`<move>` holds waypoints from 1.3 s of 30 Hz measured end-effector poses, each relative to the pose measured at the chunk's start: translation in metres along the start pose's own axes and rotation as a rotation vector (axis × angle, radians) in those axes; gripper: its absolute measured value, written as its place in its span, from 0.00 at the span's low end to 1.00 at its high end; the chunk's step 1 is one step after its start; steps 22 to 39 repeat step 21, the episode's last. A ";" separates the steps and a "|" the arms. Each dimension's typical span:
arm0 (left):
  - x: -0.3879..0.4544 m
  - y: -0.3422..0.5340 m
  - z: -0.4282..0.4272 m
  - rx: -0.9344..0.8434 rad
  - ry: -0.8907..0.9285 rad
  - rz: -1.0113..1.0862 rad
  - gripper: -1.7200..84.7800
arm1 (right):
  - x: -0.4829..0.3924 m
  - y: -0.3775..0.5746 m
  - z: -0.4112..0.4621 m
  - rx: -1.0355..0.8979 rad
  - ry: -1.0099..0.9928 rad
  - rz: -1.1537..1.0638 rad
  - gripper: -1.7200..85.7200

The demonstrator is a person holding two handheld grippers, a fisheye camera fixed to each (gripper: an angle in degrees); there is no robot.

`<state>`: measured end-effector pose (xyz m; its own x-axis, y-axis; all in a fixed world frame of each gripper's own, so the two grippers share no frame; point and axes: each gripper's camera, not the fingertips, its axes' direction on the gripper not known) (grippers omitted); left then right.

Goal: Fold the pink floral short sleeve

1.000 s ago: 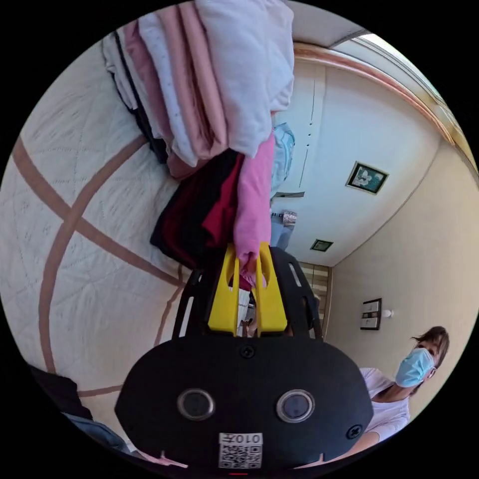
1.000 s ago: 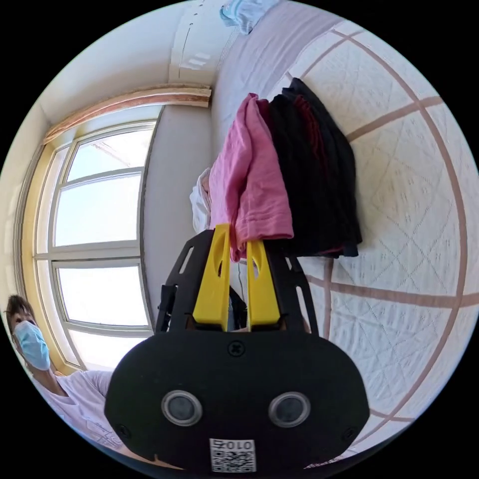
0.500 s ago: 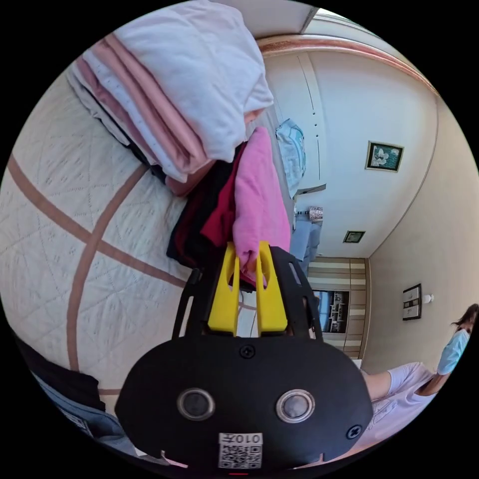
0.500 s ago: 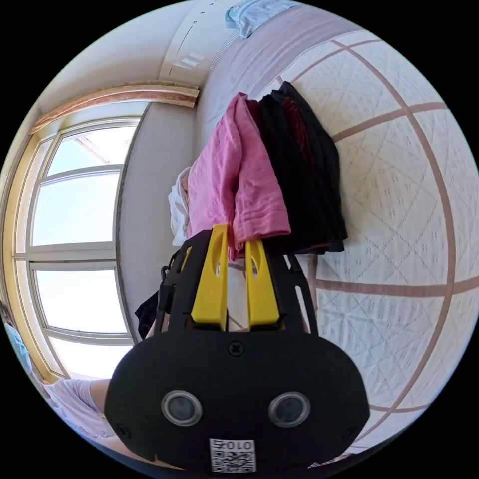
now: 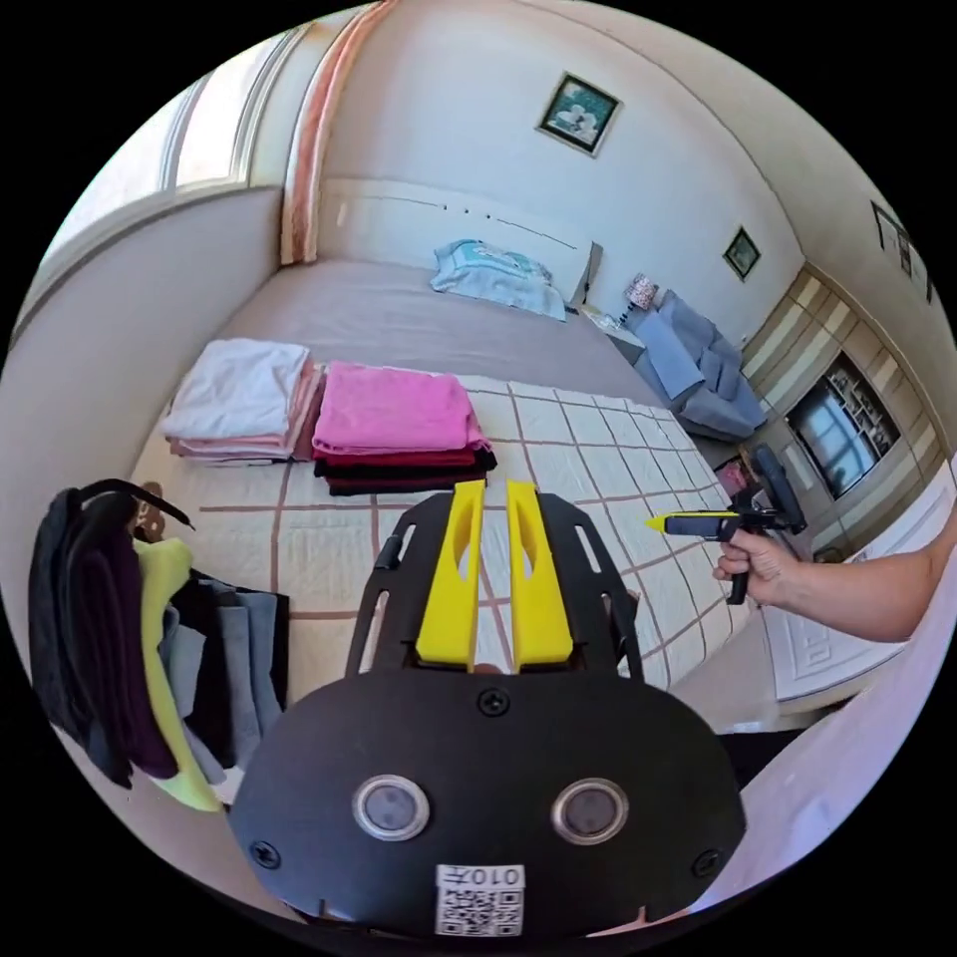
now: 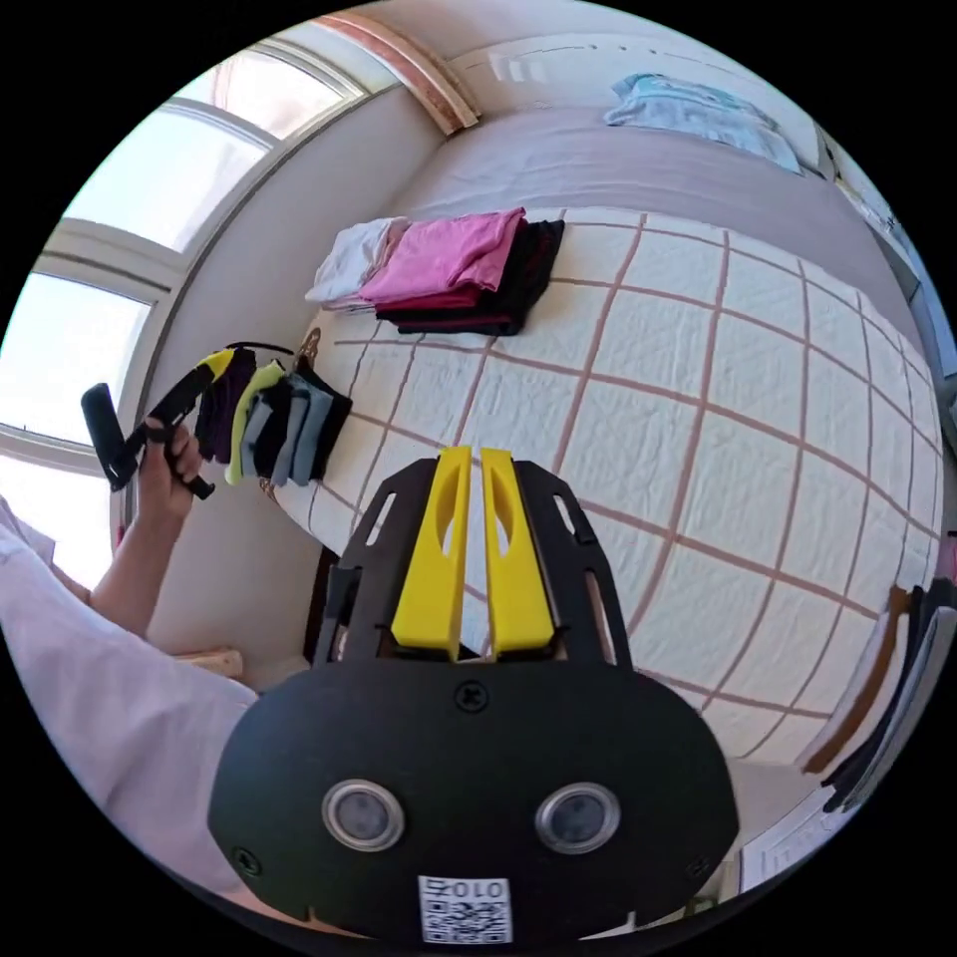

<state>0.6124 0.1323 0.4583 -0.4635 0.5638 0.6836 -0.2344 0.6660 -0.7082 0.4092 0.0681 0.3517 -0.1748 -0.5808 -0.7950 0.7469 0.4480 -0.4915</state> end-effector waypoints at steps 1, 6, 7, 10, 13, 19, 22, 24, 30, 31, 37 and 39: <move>0.031 -0.004 -0.012 0.006 -0.009 0.067 0.04 | -0.012 0.021 -0.027 0.024 0.004 -0.009 0.06; 0.139 -0.044 -0.053 0.099 -0.206 0.368 0.02 | -0.048 0.065 -0.139 0.242 0.136 -0.083 0.05; 0.161 -0.057 -0.063 0.141 -0.254 0.408 0.02 | -0.054 0.069 -0.166 0.297 0.164 -0.122 0.05; 0.218 -0.083 -0.093 0.305 -0.337 0.434 0.02 | -0.068 0.080 -0.231 0.414 0.317 -0.205 0.07; 0.280 -0.094 -0.116 0.430 -0.350 0.372 0.02 | -0.068 0.105 -0.289 0.529 0.448 -0.238 0.08; 0.396 -0.068 -0.101 0.580 -0.148 0.280 0.04 | -0.002 0.184 -0.373 0.645 0.464 -0.167 0.15; 0.426 -0.063 -0.075 0.570 -0.013 0.247 0.06 | 0.027 0.211 -0.388 0.662 0.462 -0.163 0.17; 0.426 -0.063 -0.075 0.570 -0.013 0.247 0.06 | 0.027 0.211 -0.388 0.662 0.462 -0.163 0.17; 0.426 -0.063 -0.075 0.570 -0.013 0.247 0.06 | 0.027 0.211 -0.388 0.662 0.462 -0.163 0.17; 0.426 -0.063 -0.075 0.570 -0.013 0.247 0.06 | 0.027 0.211 -0.388 0.662 0.462 -0.163 0.17; 0.426 -0.063 -0.075 0.570 -0.013 0.247 0.06 | 0.027 0.211 -0.388 0.662 0.462 -0.163 0.17; 0.426 -0.063 -0.075 0.570 -0.013 0.247 0.06 | 0.027 0.211 -0.388 0.662 0.462 -0.163 0.17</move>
